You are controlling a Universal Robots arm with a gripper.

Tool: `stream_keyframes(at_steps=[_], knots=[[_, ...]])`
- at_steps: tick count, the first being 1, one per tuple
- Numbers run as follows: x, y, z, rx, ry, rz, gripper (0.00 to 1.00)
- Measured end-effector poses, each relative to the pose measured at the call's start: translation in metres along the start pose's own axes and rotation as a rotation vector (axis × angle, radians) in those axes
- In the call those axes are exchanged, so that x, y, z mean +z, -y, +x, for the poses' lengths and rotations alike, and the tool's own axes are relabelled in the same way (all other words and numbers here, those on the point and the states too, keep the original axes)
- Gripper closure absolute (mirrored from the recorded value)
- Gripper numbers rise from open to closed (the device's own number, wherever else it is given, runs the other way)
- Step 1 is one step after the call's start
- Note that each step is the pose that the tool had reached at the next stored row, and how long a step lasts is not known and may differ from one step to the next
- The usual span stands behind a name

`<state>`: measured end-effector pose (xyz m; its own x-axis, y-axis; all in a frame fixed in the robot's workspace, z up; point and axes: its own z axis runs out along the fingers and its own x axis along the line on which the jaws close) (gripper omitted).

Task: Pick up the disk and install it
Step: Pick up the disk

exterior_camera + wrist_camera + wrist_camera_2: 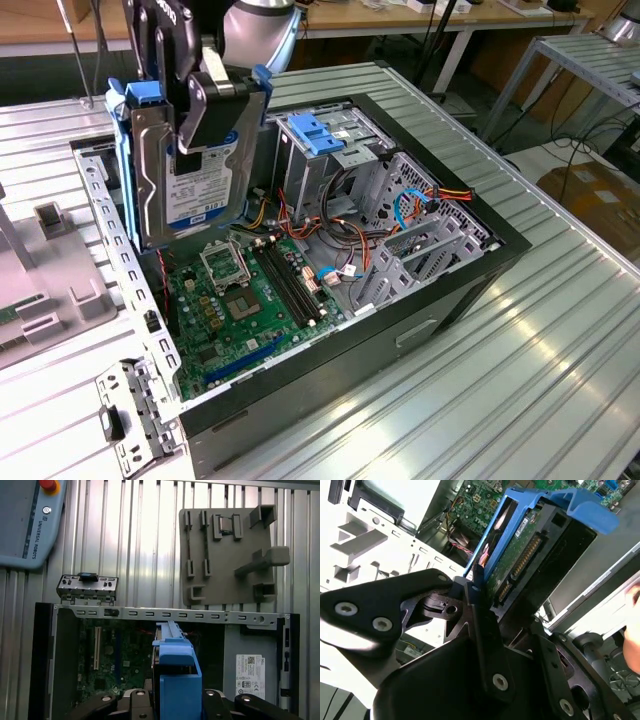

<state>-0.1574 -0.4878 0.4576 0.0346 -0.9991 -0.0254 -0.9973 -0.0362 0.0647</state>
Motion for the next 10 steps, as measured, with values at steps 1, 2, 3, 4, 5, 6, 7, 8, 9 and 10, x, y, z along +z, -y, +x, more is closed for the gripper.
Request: stream_keyframes(at_steps=[1,2,3,4,5,6,7,8,9,10], knots=[[-0.0002,0.0023,0.001,0.0,0.0,-0.0004,0.63],[-0.0003,0.0044,0.0018,0.0,0.0,-0.0006,0.63],[-0.0005,0.006,0.0025,0.0,0.0,-0.0009,0.63],[-0.0006,0.0079,0.0034,0.0,0.0,-0.0011,0.63],[-0.0008,0.0104,0.0046,0.0,0.0,-0.0014,0.63],[-0.0008,0.0114,0.005,0.0,0.0,-0.0015,0.63],[-0.0009,0.0127,0.0056,0.0,0.0001,-0.0018,0.63],[-0.0011,0.0149,0.0065,0.0,0.0,-0.0022,0.63],[-0.0012,0.0161,0.0071,0.0,0.0,-0.0024,0.63],[-0.0012,0.0172,0.0076,0.0,0.0,-0.0026,0.63]])
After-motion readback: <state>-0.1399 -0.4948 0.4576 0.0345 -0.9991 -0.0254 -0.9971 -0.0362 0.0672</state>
